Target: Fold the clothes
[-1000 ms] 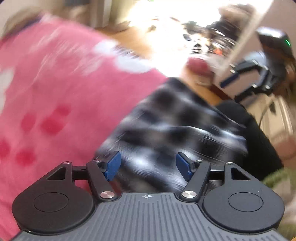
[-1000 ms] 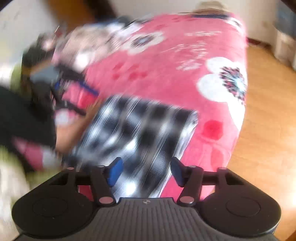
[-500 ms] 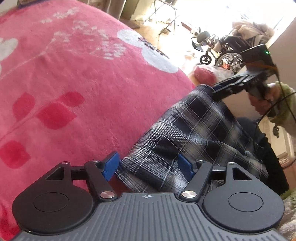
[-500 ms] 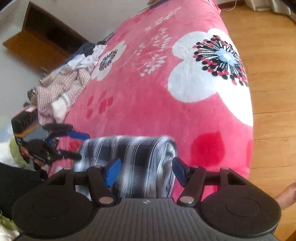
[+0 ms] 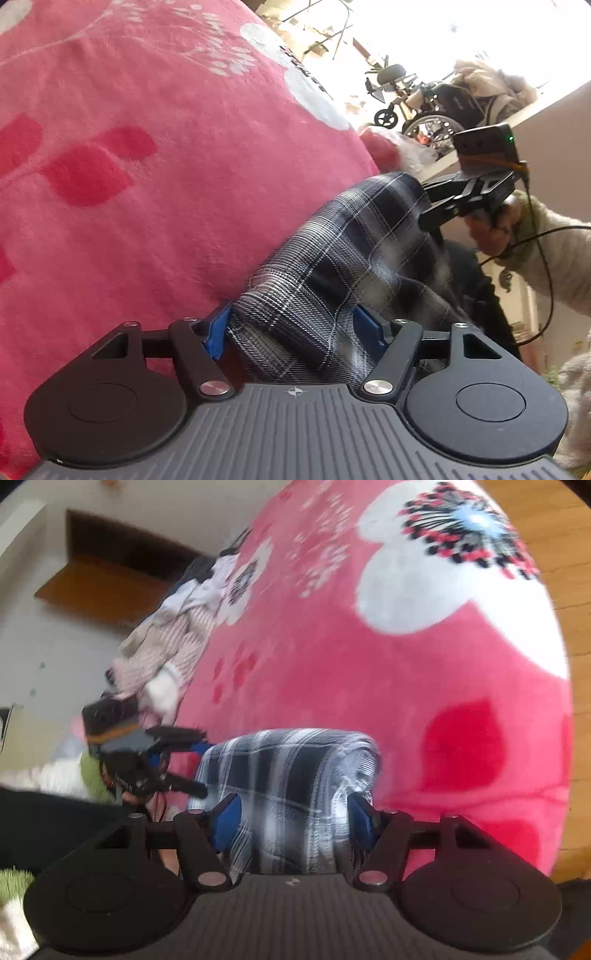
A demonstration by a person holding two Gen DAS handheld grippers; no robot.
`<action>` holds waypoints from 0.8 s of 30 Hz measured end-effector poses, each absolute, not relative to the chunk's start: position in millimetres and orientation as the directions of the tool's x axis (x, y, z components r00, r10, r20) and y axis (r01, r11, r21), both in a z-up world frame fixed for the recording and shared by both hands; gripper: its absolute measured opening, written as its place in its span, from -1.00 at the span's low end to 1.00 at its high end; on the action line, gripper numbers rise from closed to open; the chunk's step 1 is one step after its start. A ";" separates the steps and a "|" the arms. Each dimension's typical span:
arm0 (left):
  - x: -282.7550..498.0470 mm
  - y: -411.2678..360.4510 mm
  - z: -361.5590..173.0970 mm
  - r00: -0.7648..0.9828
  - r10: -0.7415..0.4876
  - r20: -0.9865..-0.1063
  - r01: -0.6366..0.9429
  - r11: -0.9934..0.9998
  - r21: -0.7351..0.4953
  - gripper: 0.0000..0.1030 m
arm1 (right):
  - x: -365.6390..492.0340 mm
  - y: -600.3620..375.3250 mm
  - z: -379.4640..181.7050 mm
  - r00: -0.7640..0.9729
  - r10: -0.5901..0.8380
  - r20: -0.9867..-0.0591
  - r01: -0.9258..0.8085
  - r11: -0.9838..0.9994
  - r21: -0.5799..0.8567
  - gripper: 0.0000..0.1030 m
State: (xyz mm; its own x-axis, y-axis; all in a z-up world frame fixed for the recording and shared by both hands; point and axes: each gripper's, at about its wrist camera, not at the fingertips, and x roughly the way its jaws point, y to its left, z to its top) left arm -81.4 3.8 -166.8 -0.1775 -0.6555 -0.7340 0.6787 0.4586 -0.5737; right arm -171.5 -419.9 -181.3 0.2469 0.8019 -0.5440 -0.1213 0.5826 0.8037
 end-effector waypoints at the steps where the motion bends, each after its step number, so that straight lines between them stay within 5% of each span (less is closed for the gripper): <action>1: -81.6 3.5 -168.0 -0.181 -0.658 -0.731 0.677 0.456 -0.578 0.03 | -172.3 -417.2 -181.4 0.236 0.809 -0.538 -0.130 0.575 0.808 0.20; 7: -84.4 3.1 -168.8 -0.152 -0.680 -0.717 0.668 0.464 -0.582 -0.60 | -172.5 -412.6 -181.1 0.251 0.801 -0.544 -0.143 0.586 0.798 -0.33; 12: -87.0 7.4 -159.9 -0.066 -0.710 -0.701 0.650 0.502 -0.570 -0.71 | -170.8 -408.9 -169.4 0.289 0.791 -0.539 -0.186 0.598 0.779 -0.53; 24: -0.6 10.4 -130.8 0.131 -0.722 -0.679 0.651 0.580 -0.491 -0.73 | -109.7 -404.0 -133.9 0.403 0.768 -0.498 -0.293 0.624 0.724 -0.58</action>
State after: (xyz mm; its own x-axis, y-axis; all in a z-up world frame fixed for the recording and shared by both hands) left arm -0.6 10.4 -130.8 0.1315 -0.7224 -0.6789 0.6507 0.5795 -0.4906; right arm -109.7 -404.0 -133.9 0.4028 0.7676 -0.4985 -0.2933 0.6242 0.7242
